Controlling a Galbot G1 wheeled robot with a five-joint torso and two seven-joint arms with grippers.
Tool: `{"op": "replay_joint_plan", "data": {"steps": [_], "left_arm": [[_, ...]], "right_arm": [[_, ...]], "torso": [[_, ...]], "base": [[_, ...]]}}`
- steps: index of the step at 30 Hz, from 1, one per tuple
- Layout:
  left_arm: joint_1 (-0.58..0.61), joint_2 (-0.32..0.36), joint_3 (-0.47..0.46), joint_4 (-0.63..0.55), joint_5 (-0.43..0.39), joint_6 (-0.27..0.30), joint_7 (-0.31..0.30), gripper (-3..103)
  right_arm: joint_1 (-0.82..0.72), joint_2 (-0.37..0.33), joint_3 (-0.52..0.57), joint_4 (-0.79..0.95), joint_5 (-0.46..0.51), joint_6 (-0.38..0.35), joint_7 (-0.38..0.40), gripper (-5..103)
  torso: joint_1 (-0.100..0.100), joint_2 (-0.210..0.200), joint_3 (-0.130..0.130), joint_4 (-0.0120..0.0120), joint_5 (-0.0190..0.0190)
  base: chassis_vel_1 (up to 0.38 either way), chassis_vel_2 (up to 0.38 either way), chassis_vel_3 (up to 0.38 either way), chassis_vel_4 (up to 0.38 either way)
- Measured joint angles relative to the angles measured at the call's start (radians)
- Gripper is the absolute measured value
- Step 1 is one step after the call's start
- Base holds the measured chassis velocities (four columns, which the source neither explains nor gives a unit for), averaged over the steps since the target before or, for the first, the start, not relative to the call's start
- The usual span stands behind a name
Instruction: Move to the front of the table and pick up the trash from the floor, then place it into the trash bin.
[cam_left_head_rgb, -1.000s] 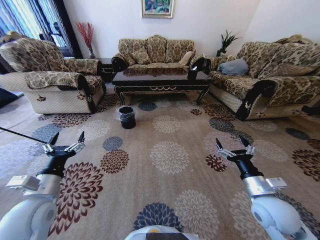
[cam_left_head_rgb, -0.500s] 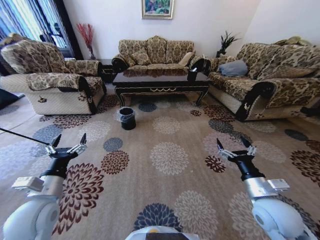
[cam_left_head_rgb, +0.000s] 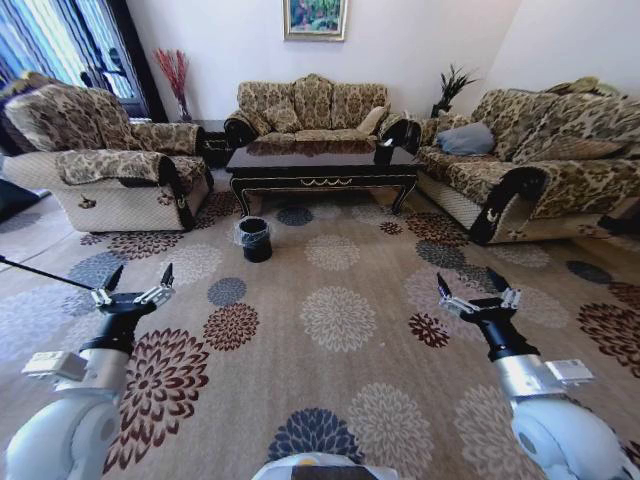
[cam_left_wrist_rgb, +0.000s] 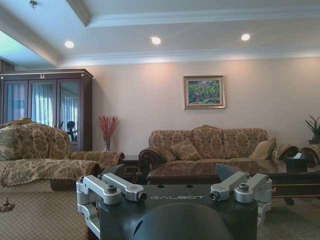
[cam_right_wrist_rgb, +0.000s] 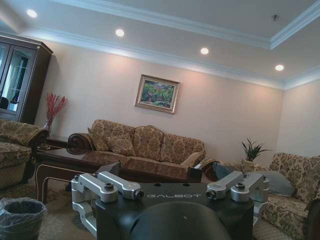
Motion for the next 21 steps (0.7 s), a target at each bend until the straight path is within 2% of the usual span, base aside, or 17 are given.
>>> {"op": "replay_joint_plan", "data": {"steps": [5,21], "left_arm": [[0.006,-0.003,0.001,-0.009,0.0,0.0,0.003,100],[0.025,-0.019,-0.001,-0.018,0.007,-0.008,0.007,100]], "right_arm": [[-0.013,0.012,-0.002,0.021,-0.004,0.0,0.002,100],[-0.04,0.012,0.018,0.074,0.028,-0.022,0.036,100]], "torso": [[0.01,0.029,0.019,0.0,0.0],[0.033,0.09,0.057,0.0,0.0]], "base": [[0.0,0.0,0.0,0.0],[0.0,0.0,0.0,0.0]]}}
